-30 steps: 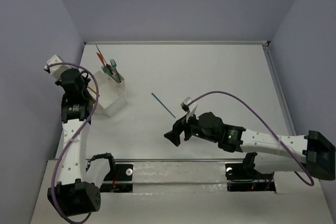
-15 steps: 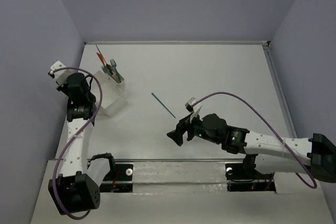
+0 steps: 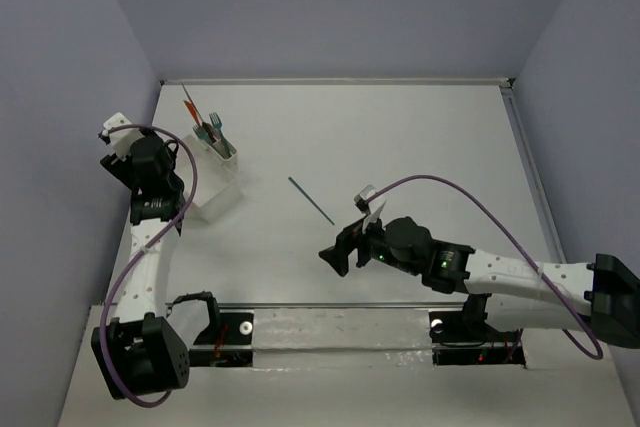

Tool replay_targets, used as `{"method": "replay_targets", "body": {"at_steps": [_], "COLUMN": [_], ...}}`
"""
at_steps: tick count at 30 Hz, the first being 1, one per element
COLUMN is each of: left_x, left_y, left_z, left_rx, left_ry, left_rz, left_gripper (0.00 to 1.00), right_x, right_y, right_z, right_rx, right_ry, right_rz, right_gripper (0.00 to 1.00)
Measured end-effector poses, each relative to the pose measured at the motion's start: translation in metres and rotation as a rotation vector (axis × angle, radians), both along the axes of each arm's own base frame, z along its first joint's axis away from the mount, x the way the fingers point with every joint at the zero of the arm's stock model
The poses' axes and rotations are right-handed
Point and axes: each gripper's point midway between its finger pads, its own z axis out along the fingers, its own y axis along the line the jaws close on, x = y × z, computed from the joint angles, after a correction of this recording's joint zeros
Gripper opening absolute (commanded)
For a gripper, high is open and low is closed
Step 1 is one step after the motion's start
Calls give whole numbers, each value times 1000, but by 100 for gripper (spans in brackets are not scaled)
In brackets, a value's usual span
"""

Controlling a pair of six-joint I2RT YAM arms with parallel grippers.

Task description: Sort the eating utensils into containers

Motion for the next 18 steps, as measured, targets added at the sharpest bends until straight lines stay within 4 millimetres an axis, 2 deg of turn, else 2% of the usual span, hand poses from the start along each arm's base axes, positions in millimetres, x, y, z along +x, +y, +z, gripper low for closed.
{"method": "replay_targets", "body": {"at_steps": [2,4,6,11,14,18], "left_x": [2,3,2,-6,-9,-16], "left_y": [-4,-8,-15,-39,-73,-108], "left_z": [1,6,15,51,75,89], "left_rx": [-11,-19,-34,-52,-91,-142], "left_ry": [-13,-31,-72,-198,-282,-331], "left_rz": [-22,-45,-83,-183,-333,-504], "left_gripper": [84,88,92,94,99,99], "right_x": [1,2,6,21,47,87], "right_y": [0,2,6,16,12,-3], "right_z": [-1,-4,-9,-19,-28,-49], "right_rx": [-1,-11,-30,-87,-127,-206], "right_ry": [4,11,24,45,82,146], "right_rz": [-6,-12,-24,-60,-112,-200], "right_gripper": [92,88,78,75,77,78]}}
